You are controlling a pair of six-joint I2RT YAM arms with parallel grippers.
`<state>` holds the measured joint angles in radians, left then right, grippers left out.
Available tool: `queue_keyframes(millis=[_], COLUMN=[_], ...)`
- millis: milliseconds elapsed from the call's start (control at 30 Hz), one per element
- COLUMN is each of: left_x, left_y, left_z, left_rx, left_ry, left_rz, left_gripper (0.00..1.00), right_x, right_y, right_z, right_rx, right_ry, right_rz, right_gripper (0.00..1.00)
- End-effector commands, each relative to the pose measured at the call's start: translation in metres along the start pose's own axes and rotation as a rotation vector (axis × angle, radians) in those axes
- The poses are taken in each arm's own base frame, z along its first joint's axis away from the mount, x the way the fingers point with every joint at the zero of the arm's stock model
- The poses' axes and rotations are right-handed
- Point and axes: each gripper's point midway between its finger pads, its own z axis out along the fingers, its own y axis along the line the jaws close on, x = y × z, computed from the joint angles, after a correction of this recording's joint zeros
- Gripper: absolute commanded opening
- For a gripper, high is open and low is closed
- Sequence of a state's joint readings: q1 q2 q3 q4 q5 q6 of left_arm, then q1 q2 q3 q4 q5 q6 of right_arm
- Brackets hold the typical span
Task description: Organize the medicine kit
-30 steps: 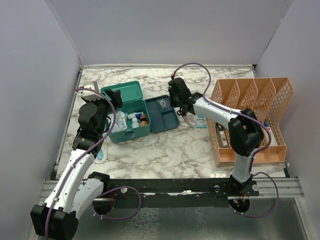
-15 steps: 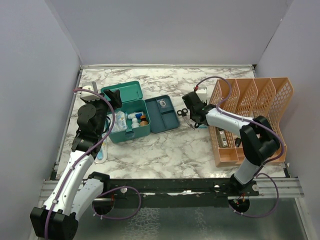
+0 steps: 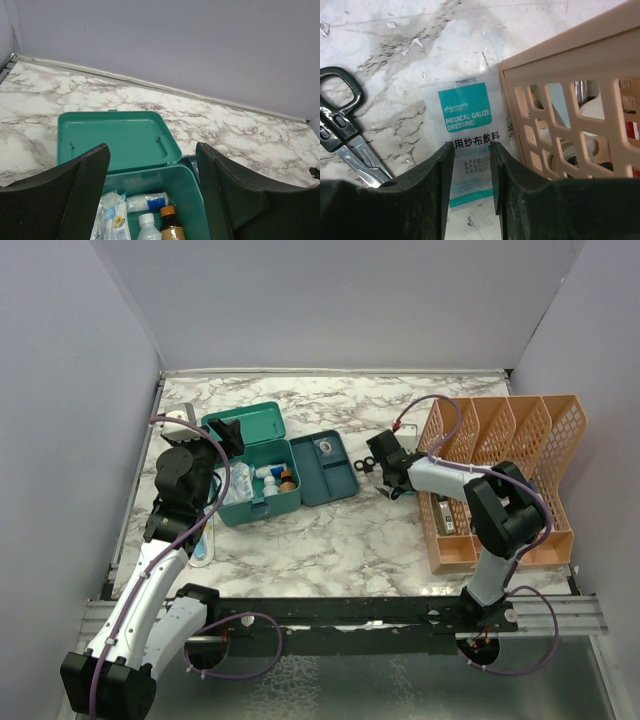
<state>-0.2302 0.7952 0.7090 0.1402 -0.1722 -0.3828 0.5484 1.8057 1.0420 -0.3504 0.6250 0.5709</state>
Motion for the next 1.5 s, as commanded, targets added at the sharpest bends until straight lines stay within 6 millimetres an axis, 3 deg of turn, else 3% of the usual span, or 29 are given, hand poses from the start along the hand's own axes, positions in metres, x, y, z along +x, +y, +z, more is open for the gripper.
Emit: queue_keyframes(millis=[0,167,400,800,933,1133,1233,1400,1467], left_x=[0.002,0.001,0.002,0.002,0.002,0.002,0.003,0.002,0.003], left_y=[0.002,0.003,0.003,0.003,0.003,0.003,0.003,0.003,0.003], left_z=[0.001,0.001,0.001,0.001,0.001,0.001,0.001,0.001,0.001], left_rx=[-0.003,-0.007,-0.009,-0.009,-0.008,-0.010,-0.008,-0.010,-0.010], left_ry=[0.003,0.002,0.003,0.004,0.004,0.004,0.007,0.005,0.006], left_rz=[0.010,0.013,0.014,0.014,0.013,0.013,0.012,0.012,0.013], left_gripper=[0.73,0.73,0.73,0.73,0.73,0.73,0.73,0.73,0.73], right_x=[0.019,0.030,0.015,-0.022,-0.014,0.002,0.008,0.010,0.005], right_y=[0.020,0.047,0.067,0.051,0.044,0.045,0.053,0.057,0.055], right_z=[0.010,0.006,-0.006,-0.019,-0.010,-0.001,-0.001,-0.004,-0.006], right_rx=[-0.110,-0.267,-0.389,-0.298,-0.237,-0.238,-0.306,-0.341,-0.337], right_ry=[0.068,0.125,0.096,0.023,0.047,0.110,0.145,0.159,0.141], right_rz=[-0.021,-0.077,-0.095,-0.034,-0.035,-0.023,-0.022,-0.025,-0.023], right_gripper=[0.33,0.30,0.33,0.36,0.43,0.45,0.40,0.15,0.10])
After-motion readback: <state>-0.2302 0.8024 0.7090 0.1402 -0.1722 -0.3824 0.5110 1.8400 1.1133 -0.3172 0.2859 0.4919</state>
